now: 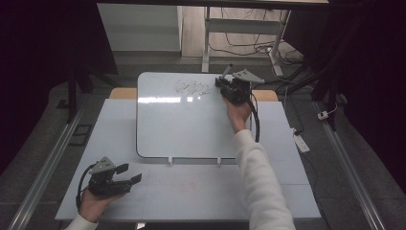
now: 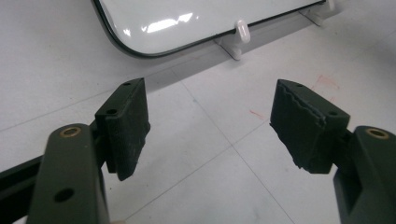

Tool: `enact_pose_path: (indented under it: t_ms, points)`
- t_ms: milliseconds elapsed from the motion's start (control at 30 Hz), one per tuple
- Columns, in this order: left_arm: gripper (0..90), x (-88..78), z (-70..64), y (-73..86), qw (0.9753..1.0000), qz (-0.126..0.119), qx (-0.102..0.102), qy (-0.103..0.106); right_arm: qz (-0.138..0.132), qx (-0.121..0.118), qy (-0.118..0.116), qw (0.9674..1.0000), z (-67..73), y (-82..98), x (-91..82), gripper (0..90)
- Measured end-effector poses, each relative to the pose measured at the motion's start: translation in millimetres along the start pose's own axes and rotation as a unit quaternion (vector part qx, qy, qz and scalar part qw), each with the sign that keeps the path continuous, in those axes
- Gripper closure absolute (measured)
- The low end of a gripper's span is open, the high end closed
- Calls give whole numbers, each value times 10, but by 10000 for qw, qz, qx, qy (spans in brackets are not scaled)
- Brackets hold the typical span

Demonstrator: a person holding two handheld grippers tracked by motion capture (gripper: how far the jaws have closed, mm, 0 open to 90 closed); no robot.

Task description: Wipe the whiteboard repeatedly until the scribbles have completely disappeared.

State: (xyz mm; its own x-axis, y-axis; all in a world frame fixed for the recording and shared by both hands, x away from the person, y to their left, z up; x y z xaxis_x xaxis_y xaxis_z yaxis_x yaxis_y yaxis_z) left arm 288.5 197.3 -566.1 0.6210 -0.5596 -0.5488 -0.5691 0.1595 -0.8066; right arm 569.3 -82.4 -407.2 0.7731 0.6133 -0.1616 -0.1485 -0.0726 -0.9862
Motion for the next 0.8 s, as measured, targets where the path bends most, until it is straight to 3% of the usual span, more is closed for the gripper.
enact_pose_path:
  t_ms: [33, 67, 100, 167, 200, 233, 267, 333, 400, 467, 500, 533, 567, 600, 667, 700, 767, 800]
  points:
    - [286, -1, 3, -6, 10000, -23, -5, -5, 0, 0, 0, 10000, 0, 0, 0, 777]
    - [286, 0, 7, -9, 10000, -32, -24, -1, 221, -352, -408, 9983, 242, 111, 26, 778]
    - [286, 5, 16, -10, 10000, -30, -21, -4, 221, -352, -408, 9983, 242, 111, 26, 778]
    - [286, 20, 23, -4, 10000, -5, -27, 11, 314, -687, -472, 9960, 318, 132, 45, 778]
    - [286, 25, 21, 0, 10000, 12, -20, 2, 122, -408, -184, 9989, 146, 21, 61, 777]
    - [286, 25, 13, 1, 10000, 19, -23, 4, 122, -408, -184, 9989, 146, 21, 61, 777]
    - [286, 23, 5, -1, 10000, 7, -10, 3, 18, -199, -52, 9998, 40, -42, 63, 777]
    - [286, 12, -4, -7, 10000, -10, 4, -3, -48, -67, 82, 9999, -63, -115, 72, 777]
    - [287, 10, 7, -12, 10000, -19, 23, 0, 53, -230, -19, 9997, 14, -86, 85, 778]
    - [287, 20, 19, -9, 10000, -7, -9, 3, 341, -530, -416, 9971, 271, 74, 71, 778]
    - [287, 21, 24, -5, 10000, -2, -12, 3, 341, -530, -416, 9971, 271, 74, 71, 778]
    - [287, 19, 25, -2, 10000, 0, -11, 4, 390, -749, -407, 9956, 288, 116, 44, 777]
    - [287, 16, 22, -1, 10000, -3, -8, 0, 390, -749, -407, 9956, 288, 116, 44, 777]
    - [287, 10, 17, -2, 10000, -13, -15, -15, 300, -727, -197, 9967, 201, 76, 26, 777]
    - [287, 3, 8, -9, 10000, -23, -8, -14, 25, -351, 159, 9993, -28, -34, -24, 777]
    - [287, 5, 3, -14, 10000, -37, -2, -12, -37, -281, 244, 9993, -98, -63, -39, 777]
    - [287, 9, 2, -19, 10000, -39, 21, -5, -5, -308, 163, 9994, -71, -31, -35, 777]
    - [287, 15, 6, -18, 10000, -29, 28, 5, 90, -344, -50, 9994, 31, 26, -21, 777]
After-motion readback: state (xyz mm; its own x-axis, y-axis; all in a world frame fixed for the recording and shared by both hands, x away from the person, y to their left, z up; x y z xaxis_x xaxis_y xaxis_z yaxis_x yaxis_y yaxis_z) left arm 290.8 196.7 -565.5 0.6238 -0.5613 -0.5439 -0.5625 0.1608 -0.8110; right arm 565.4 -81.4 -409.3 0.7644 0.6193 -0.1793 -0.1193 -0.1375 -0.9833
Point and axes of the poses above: each handheld gripper's, and its own axes: x roughly forward along the jaws, y roughly out of its underside, z roughly to its left, the point moved 9 cm from there along x, roughly forward along the jaws, and after that the axes turned 3 degrees about -z, right-handed, at the moved point
